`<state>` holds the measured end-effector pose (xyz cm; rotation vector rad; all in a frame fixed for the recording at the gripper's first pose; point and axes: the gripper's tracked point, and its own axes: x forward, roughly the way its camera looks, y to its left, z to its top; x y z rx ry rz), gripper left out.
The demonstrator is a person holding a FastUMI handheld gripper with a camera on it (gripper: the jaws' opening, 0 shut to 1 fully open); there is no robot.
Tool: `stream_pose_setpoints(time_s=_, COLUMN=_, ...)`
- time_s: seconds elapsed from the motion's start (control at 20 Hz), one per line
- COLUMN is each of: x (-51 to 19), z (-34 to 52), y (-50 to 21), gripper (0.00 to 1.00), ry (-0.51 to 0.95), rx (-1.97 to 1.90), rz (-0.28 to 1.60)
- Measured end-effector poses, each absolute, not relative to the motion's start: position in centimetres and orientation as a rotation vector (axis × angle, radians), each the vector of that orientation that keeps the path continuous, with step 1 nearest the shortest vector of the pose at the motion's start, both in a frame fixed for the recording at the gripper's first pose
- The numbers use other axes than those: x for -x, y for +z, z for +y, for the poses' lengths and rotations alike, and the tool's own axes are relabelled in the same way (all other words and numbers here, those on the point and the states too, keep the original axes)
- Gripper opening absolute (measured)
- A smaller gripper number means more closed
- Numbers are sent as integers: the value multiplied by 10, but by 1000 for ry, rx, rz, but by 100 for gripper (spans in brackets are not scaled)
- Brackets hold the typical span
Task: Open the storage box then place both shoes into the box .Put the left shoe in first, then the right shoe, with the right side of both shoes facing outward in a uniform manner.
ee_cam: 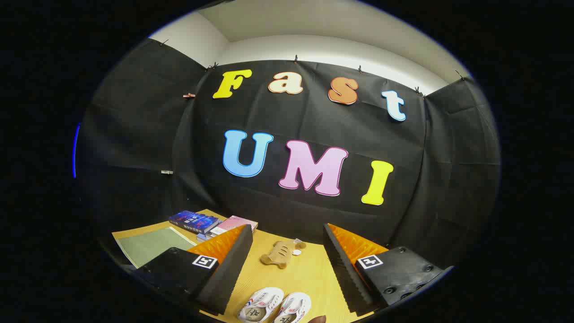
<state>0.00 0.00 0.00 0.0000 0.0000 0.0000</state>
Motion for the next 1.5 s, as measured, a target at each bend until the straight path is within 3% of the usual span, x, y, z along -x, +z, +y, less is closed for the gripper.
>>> stream_pose_setpoints(time_s=0.85, x=-3, z=7, y=2, gripper=97, ry=43, rx=-12, rz=8)
stream_pose_setpoints(time_s=1.25, x=-1, z=91, y=-13, gripper=98, ry=464, rx=-356, rz=130)
stream_pose_setpoints(time_s=1.5, x=3, z=139, y=-52, gripper=98, ry=705, rx=-720, rz=388)
